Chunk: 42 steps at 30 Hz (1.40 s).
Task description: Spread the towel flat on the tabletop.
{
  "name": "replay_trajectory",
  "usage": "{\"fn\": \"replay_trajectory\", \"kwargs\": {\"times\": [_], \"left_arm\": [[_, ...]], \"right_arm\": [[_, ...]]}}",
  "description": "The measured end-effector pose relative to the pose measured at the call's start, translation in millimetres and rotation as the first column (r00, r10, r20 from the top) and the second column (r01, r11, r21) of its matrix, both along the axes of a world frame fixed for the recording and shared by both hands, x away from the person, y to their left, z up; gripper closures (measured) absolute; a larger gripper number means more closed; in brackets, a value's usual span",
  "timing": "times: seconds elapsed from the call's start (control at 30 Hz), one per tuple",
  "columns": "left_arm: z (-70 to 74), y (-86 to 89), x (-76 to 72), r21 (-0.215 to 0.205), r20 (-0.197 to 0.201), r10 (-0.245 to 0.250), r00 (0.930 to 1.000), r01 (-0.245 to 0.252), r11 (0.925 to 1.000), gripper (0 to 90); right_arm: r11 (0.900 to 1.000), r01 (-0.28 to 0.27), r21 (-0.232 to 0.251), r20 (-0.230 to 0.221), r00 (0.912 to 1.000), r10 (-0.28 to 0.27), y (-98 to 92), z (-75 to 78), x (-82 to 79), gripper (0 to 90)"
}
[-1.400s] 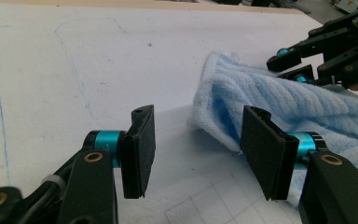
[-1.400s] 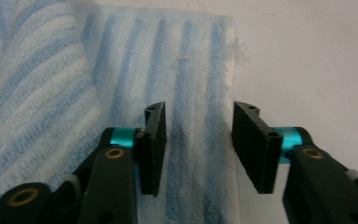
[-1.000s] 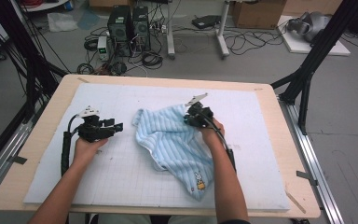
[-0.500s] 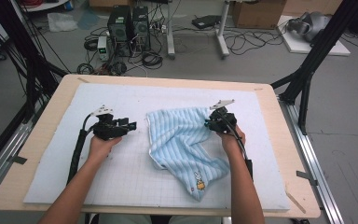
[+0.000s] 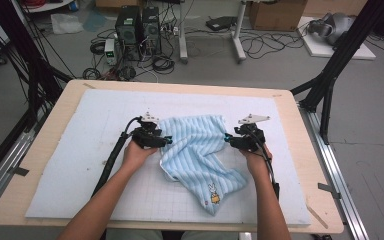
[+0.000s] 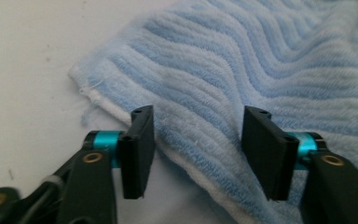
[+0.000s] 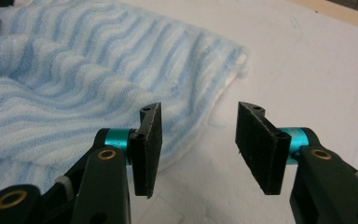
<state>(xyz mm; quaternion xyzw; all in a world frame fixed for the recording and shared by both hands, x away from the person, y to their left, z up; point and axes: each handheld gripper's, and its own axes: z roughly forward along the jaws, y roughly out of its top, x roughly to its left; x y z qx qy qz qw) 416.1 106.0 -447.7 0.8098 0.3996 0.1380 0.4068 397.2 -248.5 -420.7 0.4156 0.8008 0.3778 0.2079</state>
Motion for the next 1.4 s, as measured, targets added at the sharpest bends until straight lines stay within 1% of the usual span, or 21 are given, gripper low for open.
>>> {"fn": "replay_trajectory", "kwargs": {"times": [0.03,0.13,0.17,0.3,0.43,0.5,0.63,0.73,0.8,0.87,0.97,1.03,1.07,1.1,1.13,1.17,1.27,1.3,1.33,1.37,1.4], "left_arm": [[0.6,-2.7,-0.6,0.029,0.025,-0.009,0.9996,0.008,0.9996,48.7],[2.2,-5.8,-0.9,0.079,0.060,-0.037,0.9975,0.033,0.9963,79.2],[2.4,-6.4,-0.2,0.094,0.068,-0.033,0.9972,0.026,0.9952,84.2],[1.8,3.6,7.7,0.045,0.063,0.026,0.9977,-0.029,0.9985,85.6],[1.4,25.9,18.8,-0.015,0.057,0.106,0.9927,-0.106,0.9943,85.7],[1.2,37.4,23.4,-0.053,0.037,0.144,0.9888,-0.142,0.9884,85.7],[2.2,56.4,29.7,-0.109,0.026,0.203,0.9789,-0.199,0.9740,85.6],[4.1,67.5,34.8,-0.119,0.032,0.244,0.9693,-0.239,0.9638,85.6],[6.1,75.2,38.7,-0.126,0.049,0.269,0.9617,-0.262,0.9569,85.6],[7.8,82.3,43.3,-0.142,0.050,0.281,0.9582,-0.272,0.9518,85.6],[12.5,90.9,49.0,-0.152,0.077,0.311,0.9474,-0.297,0.9427,85.5],[13.6,96.4,51.2,-0.175,0.078,0.326,0.9423,-0.308,0.9349,85.2],[12.2,97.3,51.2,-0.182,0.071,0.314,0.9468,-0.297,0.9373,84.8],[10.0,96.6,50.8,-0.174,0.058,0.287,0.9561,-0.273,0.9461,82.8],[8.1,94.9,50.4,-0.174,0.040,0.280,0.9591,-0.270,0.9471,74.2],[7.3,94.5,49.6,-0.196,0.032,0.280,0.9595,-0.269,0.9431,62.8],[10.9,93.9,45.5,-0.230,0.051,0.270,0.9615,-0.252,0.9401,46.4],[12.2,93.5,43.6,-0.266,0.049,0.249,0.9673,-0.227,0.9366,42.6],[13.2,93.1,42.5,-0.276,0.047,0.229,0.9722,-0.208,0.9385,40.0],[14.9,92.6,40.5,-0.270,0.057,0.214,0.9752,-0.191,0.9437,38.4],[16.5,92.4,38.0,-0.272,0.071,0.210,0.9751,-0.184,0.9445,36.3]], "right_arm": [[1.000,0.008,0.002,-0.006,0.9999,-0.008,-2.2,-0.8,-1.6,49.8],[1.000,0.013,0.006,-0.023,0.9997,-0.013,-7.6,-3.2,-4.0,50.0],[1.000,0.009,-0.001,-0.027,0.9996,-0.009,-8.5,-3.6,-4.4,51.5],[1.000,-0.005,-0.004,-0.027,0.9996,0.005,-7.3,-2.2,-6.1,55.8],[1.000,-0.013,-0.003,-0.022,0.9997,0.013,-3.3,-1.7,-6.3,56.7],[1.000,-0.016,0.000,-0.025,0.9995,0.016,-1.6,-2.3,-5.8,56.5],[0.999,-0.038,0.012,-0.029,0.9989,0.038,4.1,-3.8,-4.7,56.5],[0.999,-0.053,0.012,-0.035,0.9980,0.053,9.9,-4.7,-4.5,56.5],[0.998,-0.061,0.013,-0.035,0.9975,0.061,13.3,-4.7,-4.7,56.5],[0.998,-0.066,0.020,-0.032,0.9972,0.067,16.3,-4.4,-4.8,56.5],[0.997,-0.076,0.034,-0.033,0.9965,0.077,23.1,-4.2,-5.2,56.4],[0.995,-0.089,0.043,-0.031,0.9954,0.090,28.6,-4.3,-5.0,56.0],[0.994,-0.096,0.045,-0.027,0.9949,0.097,31.5,-4.3,-4.7,56.0],[0.993,-0.104,0.052,-0.026,0.9941,0.106,34.2,-4.5,-4.2,56.0],[0.992,-0.109,0.059,-0.026,0.9935,0.110,37.3,-5.0,-3.9,55.9],[0.992,-0.117,0.056,-0.024,0.9927,0.118,40.2,-5.8,-3.1,56.0],[0.990,-0.128,0.051,-0.037,0.9908,0.130,47.3,-9.6,0.0,55.8],[0.990,-0.131,0.053,-0.039,0.9903,0.134,49.0,-10.6,1.1,55.3],[0.988,-0.141,0.061,-0.037,0.9890,0.143,51.6,-11.7,2.5,54.6],[0.987,-0.144,0.070,-0.043,0.9882,0.147,53.9,-12.1,2.6,53.9],[0.985,-0.155,0.073,-0.046,0.9862,0.159,57.1,-12.8,3.3,52.4]]}}
